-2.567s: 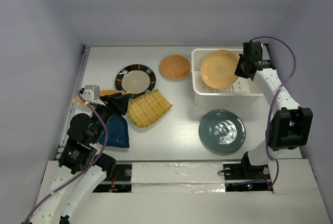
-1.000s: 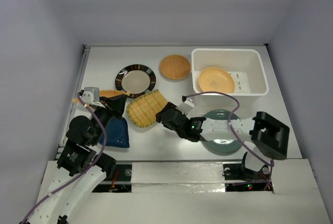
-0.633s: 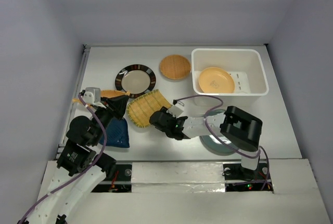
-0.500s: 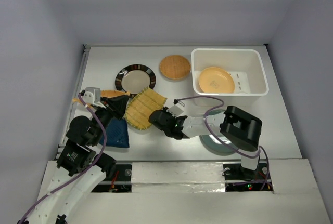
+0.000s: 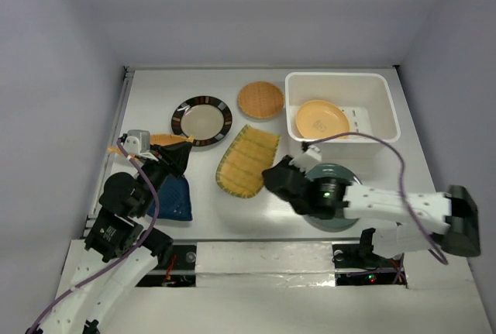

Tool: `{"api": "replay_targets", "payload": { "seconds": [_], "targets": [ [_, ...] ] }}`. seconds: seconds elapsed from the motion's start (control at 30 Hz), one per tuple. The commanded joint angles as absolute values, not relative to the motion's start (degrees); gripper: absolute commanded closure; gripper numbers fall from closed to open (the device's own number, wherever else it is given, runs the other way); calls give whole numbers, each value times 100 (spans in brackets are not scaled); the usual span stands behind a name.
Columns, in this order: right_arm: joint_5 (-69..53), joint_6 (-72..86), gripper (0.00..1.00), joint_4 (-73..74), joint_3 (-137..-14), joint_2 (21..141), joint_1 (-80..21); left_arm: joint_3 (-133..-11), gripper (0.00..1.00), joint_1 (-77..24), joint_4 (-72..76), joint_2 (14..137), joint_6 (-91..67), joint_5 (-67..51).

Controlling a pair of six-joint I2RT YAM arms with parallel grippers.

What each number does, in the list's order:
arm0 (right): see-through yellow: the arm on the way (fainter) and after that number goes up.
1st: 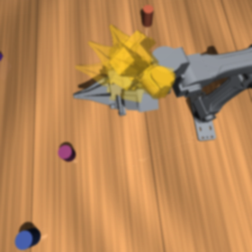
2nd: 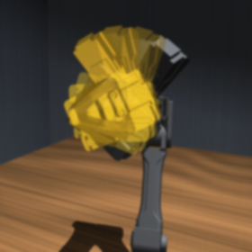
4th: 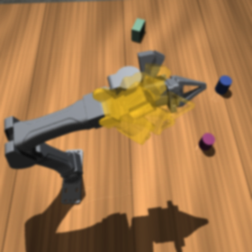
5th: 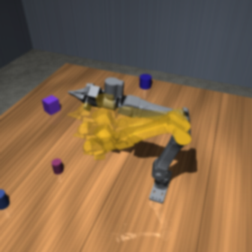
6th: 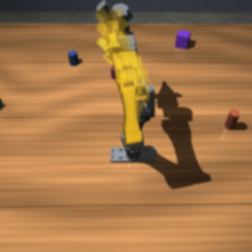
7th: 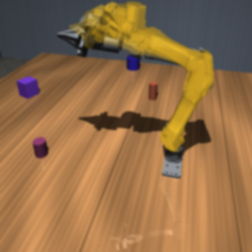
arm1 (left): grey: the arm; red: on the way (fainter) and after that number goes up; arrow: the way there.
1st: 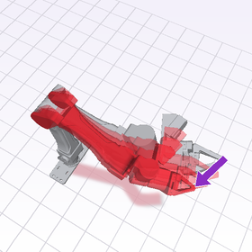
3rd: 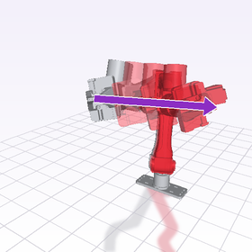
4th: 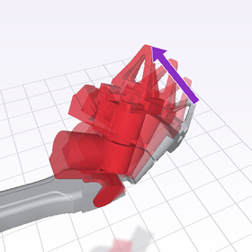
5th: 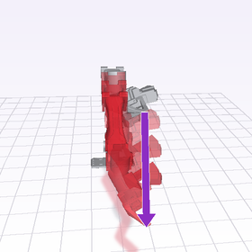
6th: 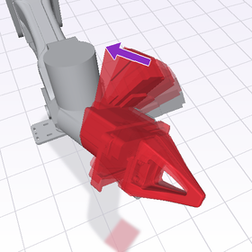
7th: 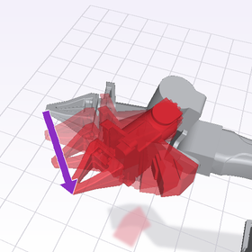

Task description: Place the plates into the plastic bin on the countertop

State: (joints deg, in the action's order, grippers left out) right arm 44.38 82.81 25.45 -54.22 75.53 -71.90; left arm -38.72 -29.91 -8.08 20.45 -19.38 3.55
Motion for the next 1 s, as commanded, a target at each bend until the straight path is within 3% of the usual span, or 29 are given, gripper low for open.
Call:
{"api": "replay_targets", "payload": {
  "seconds": [0.0,0.2,0.4,0.57,0.77,0.83,0.87,0.9,0.97],
  "targets": [
    [5940,6951,100,2918,-5915,6199,-6884,-4096,89,-3023,-607,2109,-1890,378],
    [4232,4153,100,1504,-5686,4958,-3828,-4087,88,-3023,-589,2145,-1890,334],
    [2062,3261,100,1283,-6265,5825,-1156,-4069,87,-2971,-598,2153,-1898,352],
    [1082,3111,100,1178,-6583,6967,-773,-4078,86,-2971,-624,2188,-1898,360],
    [685,3357,100,949,-6285,7321,-773,-4078,86,-2918,-606,2215,-1881,352],
    [974,3471,89,1063,-6232,7295,-773,-4087,86,-2918,-598,2215,-1881,334],
    [1089,3489,58,1124,-6205,7269,-773,-4087,86,-2918,-598,2206,-1881,334],
    [1299,3489,41,1186,-6196,7173,-773,-4087,86,-2918,-606,2206,-1881,334],
    [1406,3454,23,1257,-6144,6962,-773,-4087,86,-2918,-598,2197,-1881,325]
  ]
}}
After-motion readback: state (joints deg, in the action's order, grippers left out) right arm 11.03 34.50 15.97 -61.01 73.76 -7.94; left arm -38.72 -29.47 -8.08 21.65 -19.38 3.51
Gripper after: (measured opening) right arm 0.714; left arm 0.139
